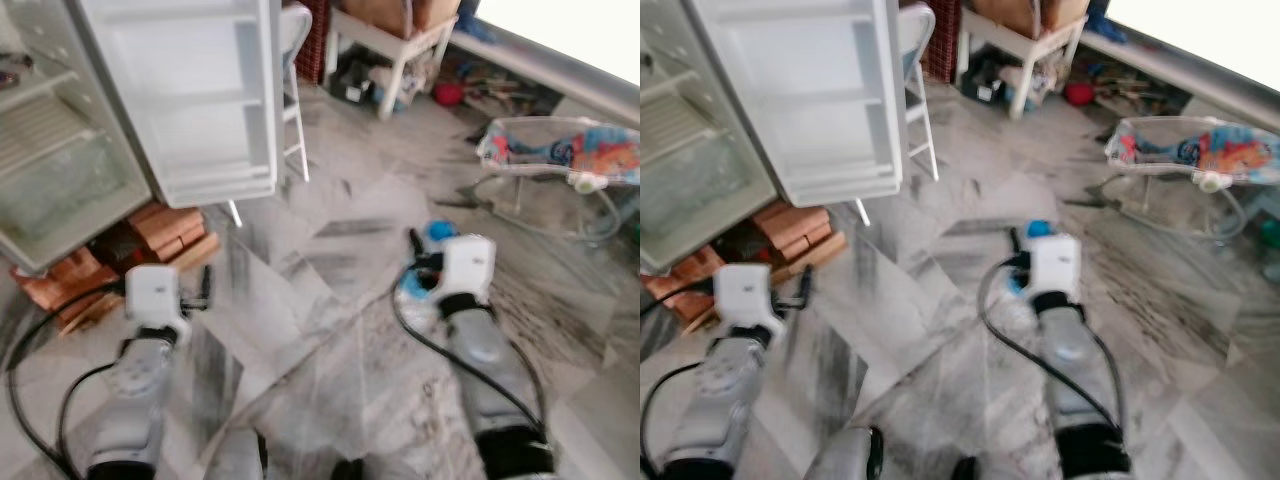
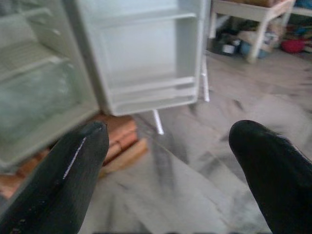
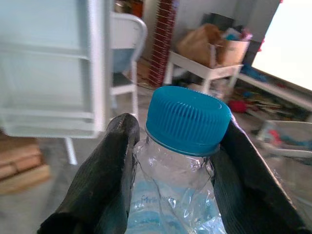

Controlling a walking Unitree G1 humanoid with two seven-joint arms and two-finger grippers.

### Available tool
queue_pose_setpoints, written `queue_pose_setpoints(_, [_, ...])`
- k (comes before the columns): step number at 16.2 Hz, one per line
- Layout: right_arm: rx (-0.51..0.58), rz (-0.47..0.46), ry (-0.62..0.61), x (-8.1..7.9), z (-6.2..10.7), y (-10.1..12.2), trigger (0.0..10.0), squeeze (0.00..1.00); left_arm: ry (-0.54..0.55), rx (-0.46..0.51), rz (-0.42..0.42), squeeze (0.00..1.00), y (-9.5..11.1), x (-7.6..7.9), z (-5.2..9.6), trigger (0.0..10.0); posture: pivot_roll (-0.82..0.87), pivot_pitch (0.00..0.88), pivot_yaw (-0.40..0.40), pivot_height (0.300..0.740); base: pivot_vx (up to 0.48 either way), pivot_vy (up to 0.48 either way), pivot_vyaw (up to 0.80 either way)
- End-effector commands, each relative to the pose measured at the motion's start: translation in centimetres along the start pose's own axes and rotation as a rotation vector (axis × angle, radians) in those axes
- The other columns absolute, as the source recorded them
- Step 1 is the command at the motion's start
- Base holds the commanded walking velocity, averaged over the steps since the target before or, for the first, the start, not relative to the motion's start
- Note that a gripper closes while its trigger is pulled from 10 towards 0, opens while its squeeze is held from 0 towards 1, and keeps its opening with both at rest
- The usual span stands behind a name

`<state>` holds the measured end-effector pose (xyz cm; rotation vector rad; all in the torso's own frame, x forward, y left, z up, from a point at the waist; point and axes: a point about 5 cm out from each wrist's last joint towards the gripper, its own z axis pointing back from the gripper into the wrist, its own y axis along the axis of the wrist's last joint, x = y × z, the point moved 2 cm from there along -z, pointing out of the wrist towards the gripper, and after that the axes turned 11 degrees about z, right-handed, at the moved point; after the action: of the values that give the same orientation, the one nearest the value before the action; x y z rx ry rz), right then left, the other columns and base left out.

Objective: Restocking fridge

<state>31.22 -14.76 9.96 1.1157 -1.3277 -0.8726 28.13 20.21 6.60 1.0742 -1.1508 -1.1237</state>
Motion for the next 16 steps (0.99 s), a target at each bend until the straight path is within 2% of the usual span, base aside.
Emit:
queue_pose_setpoints(1, [0.0, 0.009, -0.029, 1.2, 0.3, -0.2, 10.0, 0.0, -0.037, -0.007, 0.009, 0.0, -0.1, 1.0, -0.1, 10.0, 0.07, 0.106, -0.059, 0.74, 0.0, 0.0, 0.0])
queue_pose_setpoints(7, [0.021, -0.002, 0.044, 0.3, -0.3, 0.4, 10.0, 0.0, -0.047, -0.01, 0.021, 0.0, -0.4, 1.4, 0.1, 10.0, 0.07, 0.111, -0.068, 0.74, 0.286, 0.0, 0.0])
queue_pose_setpoints(12, [0.035, 0.001, 0.072, 0.0, -0.4, 0.6, 10.0, 0.0, -0.039, -0.013, 0.025, 0.0, -0.5, 1.4, 0.1, 10.0, 0.06, 0.115, -0.071, 0.74, 0.451, 0.0, 0.69])
queue_pose_setpoints(16, [0.034, 0.005, 0.085, -0.1, -0.3, 0.5, 10.0, 0.0, -0.04, -0.016, 0.025, 0.0, -0.5, 1.4, 0.0, 10.0, 0.06, 0.117, -0.07, 0.74, 0.442, 0.0, 0.0])
